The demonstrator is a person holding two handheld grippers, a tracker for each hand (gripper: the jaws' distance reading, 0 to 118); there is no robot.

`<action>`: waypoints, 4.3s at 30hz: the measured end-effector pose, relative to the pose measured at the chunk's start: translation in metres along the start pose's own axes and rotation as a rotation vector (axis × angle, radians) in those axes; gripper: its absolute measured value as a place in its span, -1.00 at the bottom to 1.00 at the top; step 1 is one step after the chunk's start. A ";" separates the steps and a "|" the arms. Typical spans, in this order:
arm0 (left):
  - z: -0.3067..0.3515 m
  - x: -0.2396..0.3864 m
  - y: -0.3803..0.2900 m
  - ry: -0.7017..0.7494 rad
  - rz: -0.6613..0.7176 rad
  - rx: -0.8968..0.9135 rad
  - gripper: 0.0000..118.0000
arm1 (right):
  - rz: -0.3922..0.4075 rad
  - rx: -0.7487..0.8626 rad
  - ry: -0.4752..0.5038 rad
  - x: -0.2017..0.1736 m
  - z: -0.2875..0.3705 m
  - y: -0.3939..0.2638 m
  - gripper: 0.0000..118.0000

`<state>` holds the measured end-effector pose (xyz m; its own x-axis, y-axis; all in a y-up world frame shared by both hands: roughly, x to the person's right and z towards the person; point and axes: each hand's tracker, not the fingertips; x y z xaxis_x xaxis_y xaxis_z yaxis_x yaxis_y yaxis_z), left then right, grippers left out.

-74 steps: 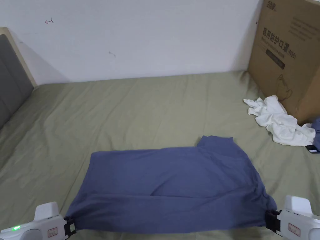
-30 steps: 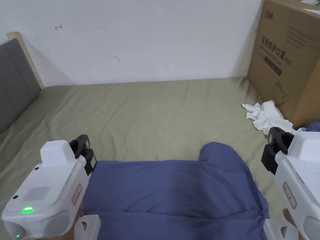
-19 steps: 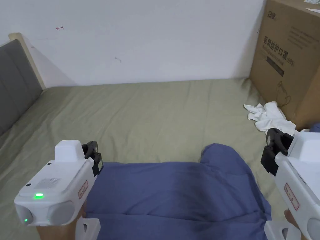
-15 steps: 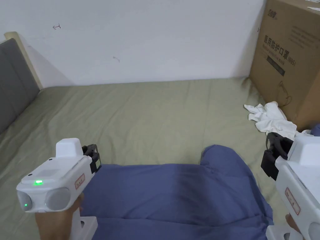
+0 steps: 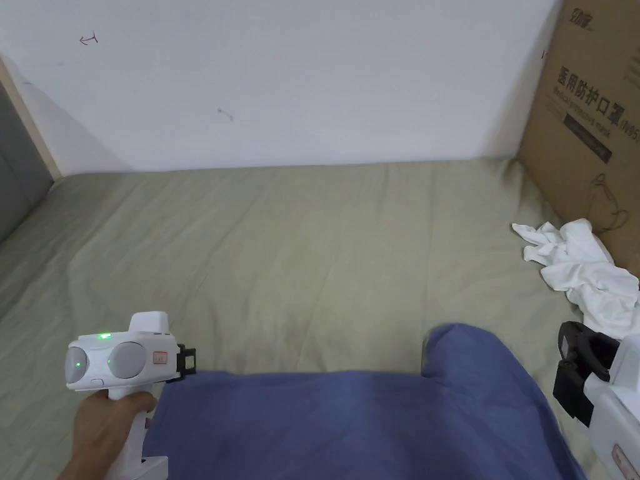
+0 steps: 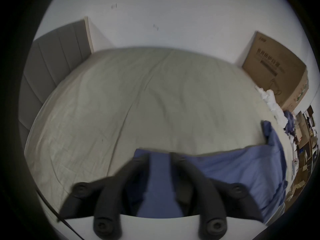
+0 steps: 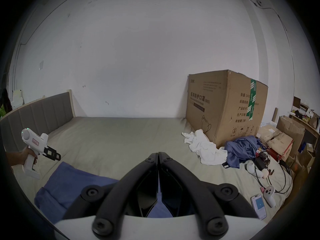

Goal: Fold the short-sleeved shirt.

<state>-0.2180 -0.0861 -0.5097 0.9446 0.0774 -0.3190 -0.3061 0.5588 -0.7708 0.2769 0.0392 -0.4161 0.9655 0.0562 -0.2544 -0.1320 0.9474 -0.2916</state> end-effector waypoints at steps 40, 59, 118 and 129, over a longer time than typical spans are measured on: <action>0.052 0.004 -0.034 -0.084 -0.069 0.079 -0.95 | -0.034 -0.714 0.028 0.062 -0.252 -0.117 -0.97; 0.142 -0.037 -0.107 -0.075 0.027 0.134 -0.95 | -0.072 -0.354 0.214 0.077 -0.005 -0.041 -0.97; 0.316 0.079 -0.147 -0.043 -0.088 0.891 -1.00 | -0.007 0.241 -0.001 -0.006 0.113 0.037 -1.00; 0.266 -0.011 -0.134 -0.402 0.138 0.436 -1.00 | -0.004 0.211 0.007 -0.004 0.117 0.039 -1.00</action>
<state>-0.1557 0.0576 -0.2566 0.8965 0.4315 -0.1006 -0.4322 0.8018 -0.4128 0.2945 0.1126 -0.3190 0.9640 0.0512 -0.2608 -0.0779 0.9926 -0.0931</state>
